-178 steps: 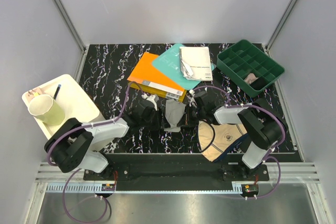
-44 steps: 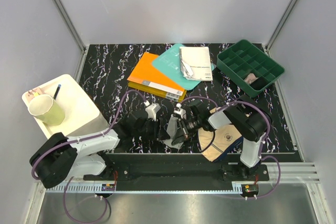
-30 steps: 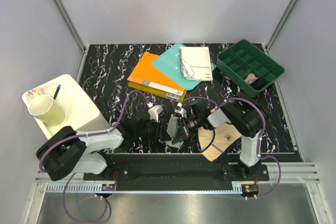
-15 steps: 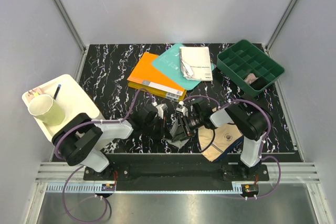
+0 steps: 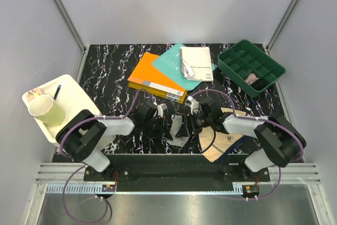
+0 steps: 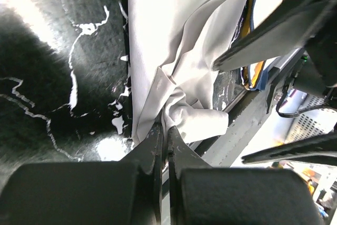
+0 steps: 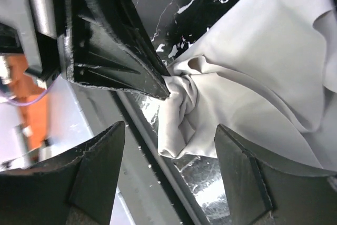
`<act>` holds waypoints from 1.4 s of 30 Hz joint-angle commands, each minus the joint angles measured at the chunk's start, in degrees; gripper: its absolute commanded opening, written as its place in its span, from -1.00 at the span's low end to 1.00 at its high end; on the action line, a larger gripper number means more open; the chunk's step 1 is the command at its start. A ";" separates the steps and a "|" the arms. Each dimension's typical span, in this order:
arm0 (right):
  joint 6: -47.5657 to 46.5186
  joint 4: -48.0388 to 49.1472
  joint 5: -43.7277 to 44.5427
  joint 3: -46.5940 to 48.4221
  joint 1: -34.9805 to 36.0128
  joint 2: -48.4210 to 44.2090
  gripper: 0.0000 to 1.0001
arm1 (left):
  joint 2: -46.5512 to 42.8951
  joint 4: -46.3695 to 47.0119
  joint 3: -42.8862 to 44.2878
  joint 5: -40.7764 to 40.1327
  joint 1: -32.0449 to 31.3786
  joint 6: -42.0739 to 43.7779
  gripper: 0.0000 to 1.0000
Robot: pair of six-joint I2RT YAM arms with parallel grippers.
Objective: Roll the underwear
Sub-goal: Roll the underwear to the corner of the board.
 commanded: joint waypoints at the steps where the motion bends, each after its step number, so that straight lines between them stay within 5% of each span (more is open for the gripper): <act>1: -3.69 0.26 10.45 -2.98 3.29 -6.75 0.52 | 2.74 -2.77 1.36 1.73 0.32 0.48 -1.00; 13: -5.90 -0.44 23.04 -5.79 13.50 -13.61 0.37 | 4.41 -3.21 2.15 3.13 1.11 0.74 -1.00; 19: -4.05 -1.41 24.10 -4.48 14.11 -9.75 -0.11 | 4.41 -3.47 2.42 3.22 1.29 0.91 -1.00; 25: -2.30 -4.13 25.33 -3.42 14.11 -7.99 -0.36 | 4.58 -3.56 2.68 3.40 1.46 0.91 -1.00; 29: -0.19 -5.89 26.82 -2.28 14.11 -6.50 -0.78 | 4.23 -3.12 2.68 4.01 1.46 1.09 -1.00; 33: 1.22 -8.18 25.86 -1.05 13.68 -4.56 -1.00 | 2.83 -1.55 2.24 4.71 1.81 0.91 -0.69; 34: 1.40 -8.62 25.16 -0.78 13.24 -3.86 -1.00 | 2.57 -1.54 2.15 4.80 2.07 0.91 -0.43; 42: 1.66 -6.51 13.03 -2.10 6.30 -0.17 -1.00 | -1.56 -3.38 1.98 4.19 3.92 3.11 0.06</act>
